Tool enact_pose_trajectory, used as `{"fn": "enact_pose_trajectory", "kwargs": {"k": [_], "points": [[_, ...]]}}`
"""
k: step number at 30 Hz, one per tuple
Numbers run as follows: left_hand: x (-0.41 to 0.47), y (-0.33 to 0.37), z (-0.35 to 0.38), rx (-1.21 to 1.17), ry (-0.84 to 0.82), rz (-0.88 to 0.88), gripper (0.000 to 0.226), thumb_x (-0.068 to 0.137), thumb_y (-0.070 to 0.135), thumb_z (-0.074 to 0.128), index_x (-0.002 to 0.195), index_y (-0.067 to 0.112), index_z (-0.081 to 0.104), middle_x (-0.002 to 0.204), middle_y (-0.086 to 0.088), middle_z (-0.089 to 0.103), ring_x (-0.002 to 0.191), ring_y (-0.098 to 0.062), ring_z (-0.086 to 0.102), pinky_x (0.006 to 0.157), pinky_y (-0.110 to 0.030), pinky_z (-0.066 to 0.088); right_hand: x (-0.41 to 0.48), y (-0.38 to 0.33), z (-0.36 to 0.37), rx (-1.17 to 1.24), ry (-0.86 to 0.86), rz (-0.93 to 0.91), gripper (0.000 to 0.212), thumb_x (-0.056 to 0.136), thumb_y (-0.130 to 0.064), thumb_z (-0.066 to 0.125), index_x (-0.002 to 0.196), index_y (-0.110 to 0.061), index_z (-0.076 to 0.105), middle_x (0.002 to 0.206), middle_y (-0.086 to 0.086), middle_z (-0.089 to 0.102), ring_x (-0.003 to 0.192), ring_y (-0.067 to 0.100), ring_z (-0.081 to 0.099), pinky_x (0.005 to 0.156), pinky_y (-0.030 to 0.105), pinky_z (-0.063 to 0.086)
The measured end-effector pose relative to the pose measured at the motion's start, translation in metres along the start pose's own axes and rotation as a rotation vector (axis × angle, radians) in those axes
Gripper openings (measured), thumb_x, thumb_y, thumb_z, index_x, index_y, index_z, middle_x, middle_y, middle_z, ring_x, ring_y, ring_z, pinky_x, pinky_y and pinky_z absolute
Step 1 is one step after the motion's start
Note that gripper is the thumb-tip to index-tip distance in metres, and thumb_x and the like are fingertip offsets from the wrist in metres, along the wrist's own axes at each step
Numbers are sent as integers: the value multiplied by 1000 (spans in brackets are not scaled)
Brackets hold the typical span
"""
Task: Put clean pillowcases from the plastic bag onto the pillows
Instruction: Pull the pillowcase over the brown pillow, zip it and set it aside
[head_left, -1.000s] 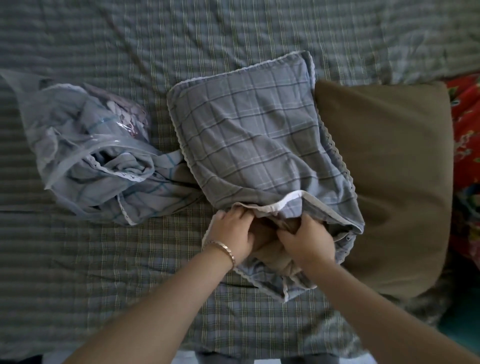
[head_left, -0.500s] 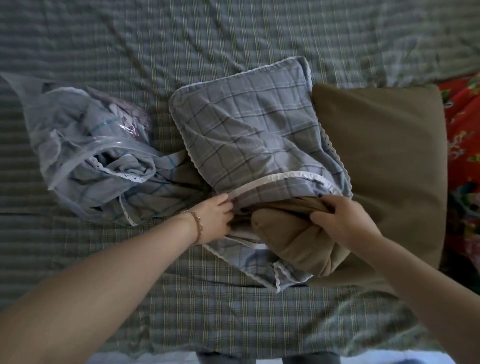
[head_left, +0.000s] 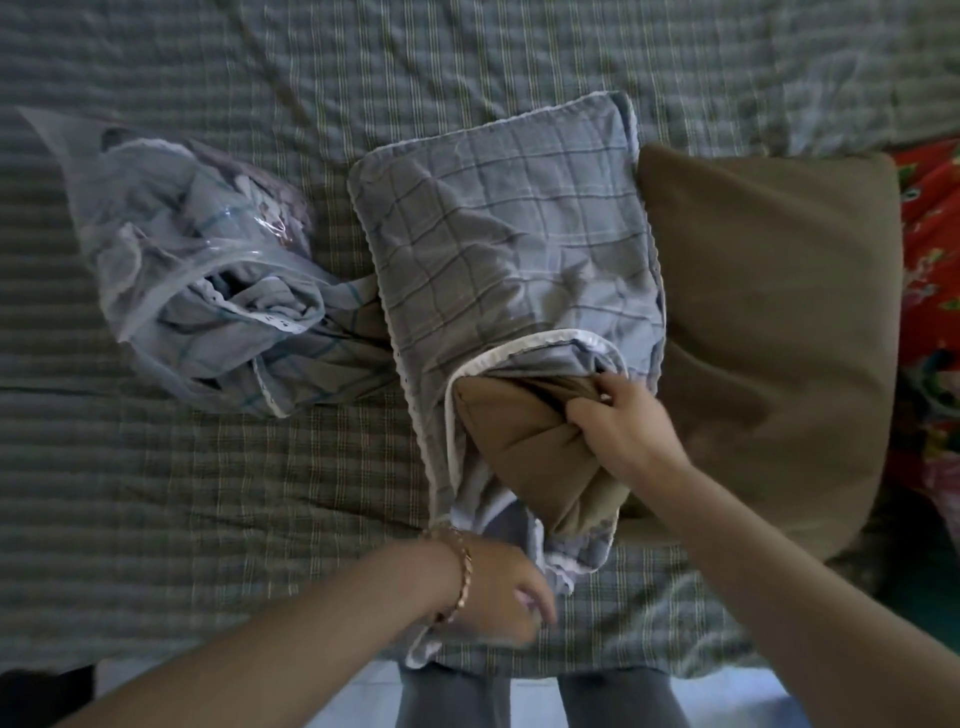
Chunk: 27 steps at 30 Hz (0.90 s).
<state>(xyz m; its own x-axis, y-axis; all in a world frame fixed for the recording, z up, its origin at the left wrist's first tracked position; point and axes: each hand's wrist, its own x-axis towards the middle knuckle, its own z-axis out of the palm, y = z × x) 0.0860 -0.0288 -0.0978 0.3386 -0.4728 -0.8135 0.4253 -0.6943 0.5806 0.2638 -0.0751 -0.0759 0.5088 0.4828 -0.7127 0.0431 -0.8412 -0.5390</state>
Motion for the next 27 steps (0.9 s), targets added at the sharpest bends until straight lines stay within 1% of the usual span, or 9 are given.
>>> {"fn": "enact_pose_trajectory", "kwargs": {"k": [2, 5, 8, 10, 13, 16, 18, 22, 27], "points": [[-5, 12, 5, 69, 20, 75, 28, 86, 38, 47, 113, 46, 54, 109, 7, 62, 90, -17, 61, 83, -33, 51, -5, 2, 15, -235, -32, -54, 12, 84, -28, 54, 89, -18, 50, 86, 3, 59, 83, 28, 55, 66, 30, 38], [-22, 31, 9, 73, 246, 265, 36, 89, 29, 47, 125, 31, 48, 102, -8, 64, 91, -30, 60, 83, -36, 47, -1, 21, 24, -749, -161, -47, 23, 90, -32, 48, 108, -18, 49, 109, 7, 60, 103, 29, 56, 76, 33, 42], [-45, 30, 21, -84, 541, 67, 57, 92, 26, 45, 141, 32, 17, 89, -5, 60, 74, -26, 57, 64, -31, 46, 6, 51, 27, -1149, 23, -123, 30, 86, -20, 46, 111, -9, 57, 114, 17, 58, 103, 33, 56, 85, 42, 47], [-55, 19, 30, -110, 585, -120, 55, 95, 27, 40, 142, 28, 11, 89, 3, 57, 73, -19, 54, 64, -30, 47, 3, 57, 35, -1172, 163, -308, 32, 77, -13, 40, 92, -2, 66, 93, 21, 61, 84, 36, 60, 73, 44, 51], [-61, 9, 37, -23, 617, -104, 24, 95, 24, 38, 109, 20, 56, 97, 1, 62, 89, -18, 55, 77, -26, 41, -4, 53, 54, -1063, 83, -611, 37, 76, -11, 39, 101, -2, 65, 93, 16, 59, 83, 33, 61, 70, 41, 52], [-55, 1, 52, 245, 696, 104, 20, 75, 30, 45, 70, 32, 64, 61, 14, 54, 67, -2, 53, 84, -23, 38, -4, 45, 74, -958, -286, -408, 72, 83, -37, 57, 141, -8, 27, 131, 13, 38, 121, 32, 41, 99, 41, 38], [-48, 1, 62, 294, 761, 203, 11, 64, 30, 57, 68, 36, 64, 56, 14, 50, 64, -1, 51, 91, -28, 33, -6, 45, 88, -1039, -313, -272, 92, 79, -52, 62, 146, -13, 13, 136, 13, 31, 126, 31, 33, 102, 41, 34], [-44, -10, 75, 264, 769, 232, 12, 69, 33, 52, 73, 36, 63, 64, 16, 52, 67, -4, 54, 68, -19, 46, 6, 36, 96, -1087, -230, -383, 55, 92, -25, 51, 141, -21, 28, 133, 14, 38, 119, 31, 42, 94, 37, 40], [-57, -31, 91, 220, 858, 173, 15, 72, 31, 42, 73, 34, 57, 70, 16, 53, 64, -3, 53, 57, -15, 45, -6, 20, 77, -1304, -689, -740, 36, 89, -26, 51, 125, -23, 52, 122, 5, 53, 111, 27, 53, 83, 35, 44]]}}
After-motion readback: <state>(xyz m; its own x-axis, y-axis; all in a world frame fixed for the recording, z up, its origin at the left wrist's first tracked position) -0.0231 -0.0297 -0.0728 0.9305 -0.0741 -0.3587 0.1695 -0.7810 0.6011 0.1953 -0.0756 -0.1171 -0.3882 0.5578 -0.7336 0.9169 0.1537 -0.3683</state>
